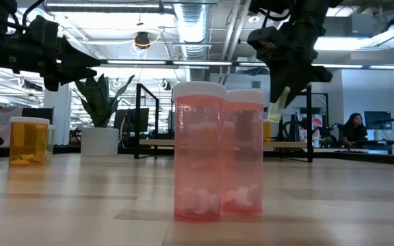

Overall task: Pick and place medicine bottles onto shelf by color
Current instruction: Put the yellow pill bottle on the shelf

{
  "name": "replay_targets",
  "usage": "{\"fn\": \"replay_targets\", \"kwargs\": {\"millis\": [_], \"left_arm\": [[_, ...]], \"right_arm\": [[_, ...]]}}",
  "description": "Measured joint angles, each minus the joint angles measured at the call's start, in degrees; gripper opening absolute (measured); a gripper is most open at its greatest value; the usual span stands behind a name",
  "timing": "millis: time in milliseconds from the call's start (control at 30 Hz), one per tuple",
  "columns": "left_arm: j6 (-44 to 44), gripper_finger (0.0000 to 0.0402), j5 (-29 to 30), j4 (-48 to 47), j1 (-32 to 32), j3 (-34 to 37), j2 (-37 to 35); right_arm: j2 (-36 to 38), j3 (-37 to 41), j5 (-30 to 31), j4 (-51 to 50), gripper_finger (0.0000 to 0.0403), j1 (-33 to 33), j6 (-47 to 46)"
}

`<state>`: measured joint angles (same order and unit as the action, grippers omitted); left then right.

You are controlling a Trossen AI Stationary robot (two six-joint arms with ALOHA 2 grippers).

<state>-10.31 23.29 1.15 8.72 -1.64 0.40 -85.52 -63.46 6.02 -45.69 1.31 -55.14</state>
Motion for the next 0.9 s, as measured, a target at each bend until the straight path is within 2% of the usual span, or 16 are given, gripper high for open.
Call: {"fn": "replay_targets", "kwargs": {"millis": [267,700,900], "left_arm": [[0.0,0.0208,0.0,0.0,0.0,0.0,0.0],[0.0,0.0208,0.0,0.0,0.0,0.0,0.0],[0.0,0.0208,0.0,0.0,0.0,0.0,0.0]], "right_arm": [[0.0,-2.2,-0.8,3.1,0.0112,3.4,5.0],[-0.1,-3.3,-1.6,9.2,0.0112,5.3,9.0],[-4.5,-4.0,-4.1,12.7,0.0112,5.7,10.4]]}}
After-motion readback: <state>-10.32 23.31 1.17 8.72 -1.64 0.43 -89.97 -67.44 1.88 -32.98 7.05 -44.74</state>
